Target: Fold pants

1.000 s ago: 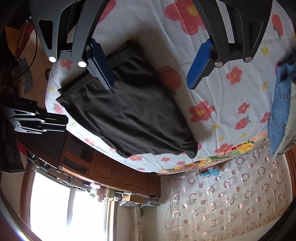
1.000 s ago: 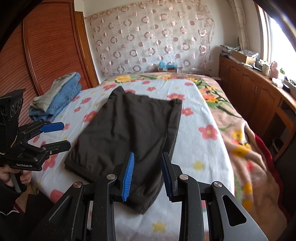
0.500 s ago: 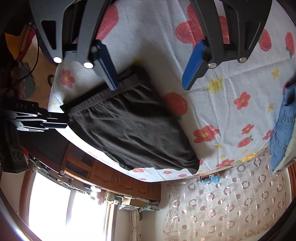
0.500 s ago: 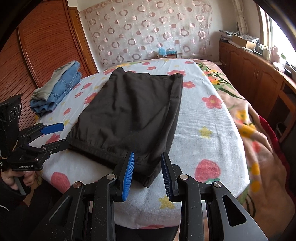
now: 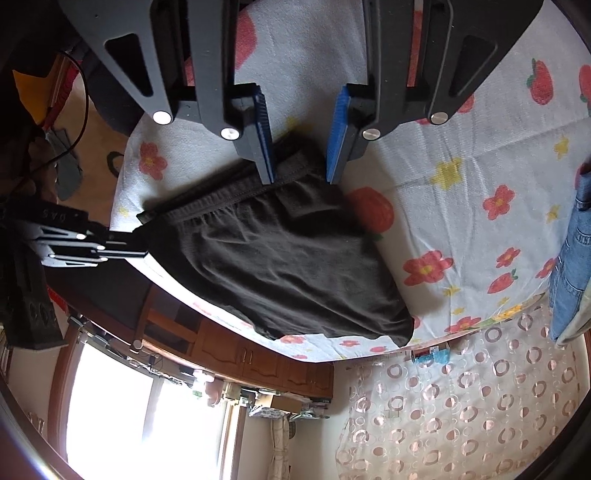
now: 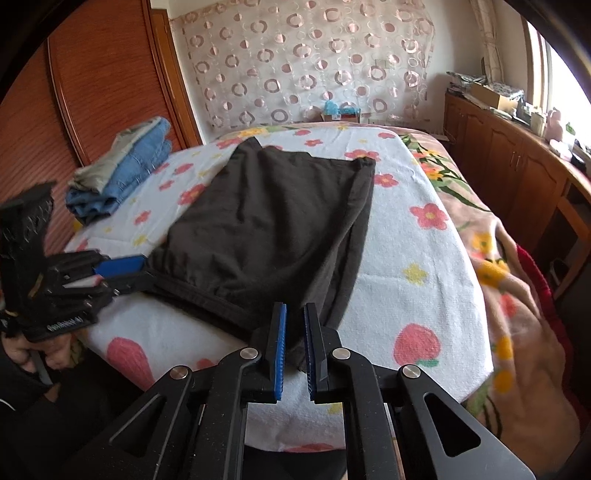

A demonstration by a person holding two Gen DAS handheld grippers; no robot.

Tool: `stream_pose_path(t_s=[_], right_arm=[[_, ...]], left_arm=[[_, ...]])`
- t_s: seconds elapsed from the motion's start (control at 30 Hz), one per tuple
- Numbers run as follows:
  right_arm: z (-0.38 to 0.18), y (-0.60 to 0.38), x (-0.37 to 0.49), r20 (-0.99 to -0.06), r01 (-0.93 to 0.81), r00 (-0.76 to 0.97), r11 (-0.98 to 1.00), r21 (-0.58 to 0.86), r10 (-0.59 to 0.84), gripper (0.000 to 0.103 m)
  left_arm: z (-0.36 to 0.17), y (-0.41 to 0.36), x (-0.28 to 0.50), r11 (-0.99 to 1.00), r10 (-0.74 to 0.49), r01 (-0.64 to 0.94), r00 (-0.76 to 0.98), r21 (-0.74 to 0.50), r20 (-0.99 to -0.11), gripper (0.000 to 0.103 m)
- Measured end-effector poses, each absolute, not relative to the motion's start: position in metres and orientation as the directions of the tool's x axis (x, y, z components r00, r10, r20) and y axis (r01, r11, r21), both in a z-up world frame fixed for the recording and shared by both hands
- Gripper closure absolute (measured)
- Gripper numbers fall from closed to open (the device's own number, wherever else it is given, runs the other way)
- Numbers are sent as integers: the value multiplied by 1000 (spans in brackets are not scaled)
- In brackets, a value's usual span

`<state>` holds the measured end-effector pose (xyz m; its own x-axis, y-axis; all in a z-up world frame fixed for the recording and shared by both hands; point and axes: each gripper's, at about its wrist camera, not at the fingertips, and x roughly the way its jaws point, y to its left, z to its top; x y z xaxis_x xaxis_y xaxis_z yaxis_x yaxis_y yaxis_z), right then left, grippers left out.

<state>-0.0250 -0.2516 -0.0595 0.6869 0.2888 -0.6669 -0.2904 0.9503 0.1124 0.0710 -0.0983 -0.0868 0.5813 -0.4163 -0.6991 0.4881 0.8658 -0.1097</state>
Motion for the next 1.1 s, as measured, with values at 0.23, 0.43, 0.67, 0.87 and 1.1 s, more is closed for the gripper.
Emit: stream_pose_path(t_s=[0.23,0.43,0.67,0.87,1.1], right_arm=[[-66,-256,-23,-671,-220,699,967,125,246,66],[-71,-254,-17,-683,-212,684,966,149,256,66],[-71,-248,-17,-685,-209,698,974,85,210,67],[-72,-248,-18,-681,-234,698,969,75,221,74],[-73,-249,-18,-675,-239,702,968,76,226,75]], left_arm=[[-94,-97,75,866,-418,483,565,-125,-711,73],[-96,-95,75,865,-429,480,560,-144,-708,73],[-94,-94,75,868,-432,471,559,-158,-708,73],[-77,-94,76,862,-464,473,589,-183,-662,73],[-91,-98,86,876,-438,442,557,-195,-705,73]])
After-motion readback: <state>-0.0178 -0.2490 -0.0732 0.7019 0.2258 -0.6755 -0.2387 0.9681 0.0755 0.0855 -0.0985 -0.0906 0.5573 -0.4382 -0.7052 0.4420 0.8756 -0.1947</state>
